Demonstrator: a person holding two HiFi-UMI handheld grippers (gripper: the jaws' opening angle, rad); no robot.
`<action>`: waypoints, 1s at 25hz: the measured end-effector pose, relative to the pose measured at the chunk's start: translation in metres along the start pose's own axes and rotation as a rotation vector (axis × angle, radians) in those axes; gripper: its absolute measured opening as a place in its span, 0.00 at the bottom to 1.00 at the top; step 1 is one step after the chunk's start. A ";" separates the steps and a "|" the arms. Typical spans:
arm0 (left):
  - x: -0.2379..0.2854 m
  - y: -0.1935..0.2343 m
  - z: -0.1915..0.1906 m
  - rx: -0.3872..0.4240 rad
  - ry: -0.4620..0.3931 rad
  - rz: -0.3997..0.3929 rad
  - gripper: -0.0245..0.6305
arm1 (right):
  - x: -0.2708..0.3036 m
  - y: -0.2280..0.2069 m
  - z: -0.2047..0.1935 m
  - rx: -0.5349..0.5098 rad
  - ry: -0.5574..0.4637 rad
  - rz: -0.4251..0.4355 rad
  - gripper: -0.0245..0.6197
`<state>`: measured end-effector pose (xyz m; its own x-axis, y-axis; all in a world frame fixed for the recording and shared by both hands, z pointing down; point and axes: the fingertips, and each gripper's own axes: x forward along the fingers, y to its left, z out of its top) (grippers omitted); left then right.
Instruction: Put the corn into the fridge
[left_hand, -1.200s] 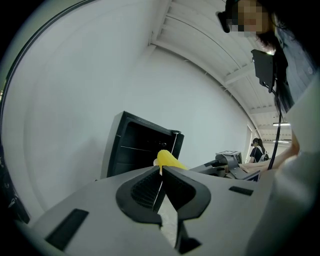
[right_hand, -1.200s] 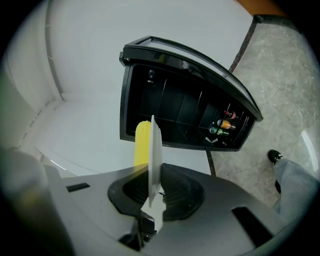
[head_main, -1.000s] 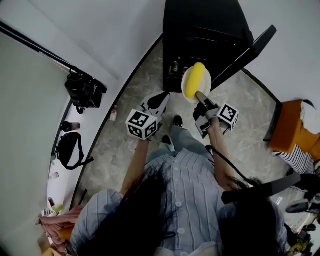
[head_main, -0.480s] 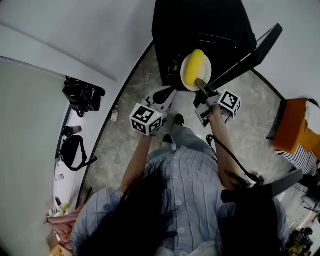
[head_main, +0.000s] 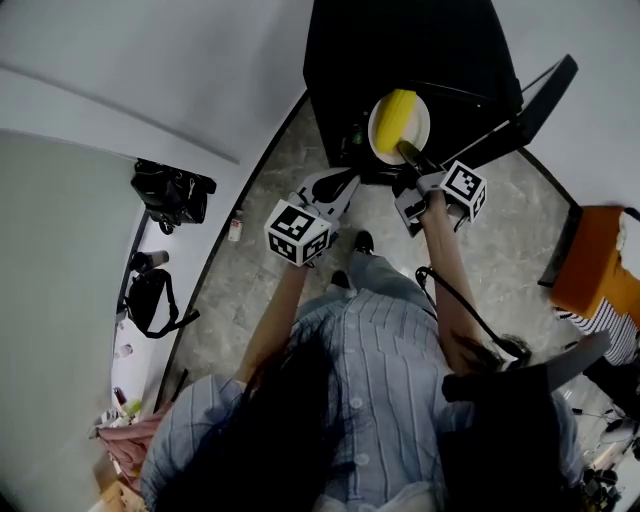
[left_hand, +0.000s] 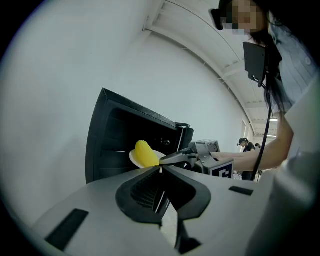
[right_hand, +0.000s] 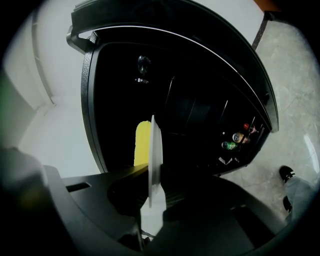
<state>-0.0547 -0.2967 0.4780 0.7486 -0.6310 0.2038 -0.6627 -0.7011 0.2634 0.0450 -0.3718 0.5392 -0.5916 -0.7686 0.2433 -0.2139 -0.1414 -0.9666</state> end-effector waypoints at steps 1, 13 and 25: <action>0.001 0.002 0.000 -0.001 0.002 0.000 0.07 | 0.003 0.001 0.002 0.002 0.002 0.002 0.10; 0.006 0.028 0.005 -0.005 0.008 0.022 0.07 | 0.053 0.007 0.024 0.029 -0.011 0.003 0.10; 0.007 0.036 0.005 -0.013 0.014 0.038 0.07 | 0.075 0.007 0.041 0.105 -0.079 0.055 0.09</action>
<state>-0.0730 -0.3280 0.4844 0.7229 -0.6525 0.2275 -0.6907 -0.6721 0.2670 0.0312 -0.4565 0.5477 -0.5363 -0.8231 0.1865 -0.0977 -0.1590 -0.9824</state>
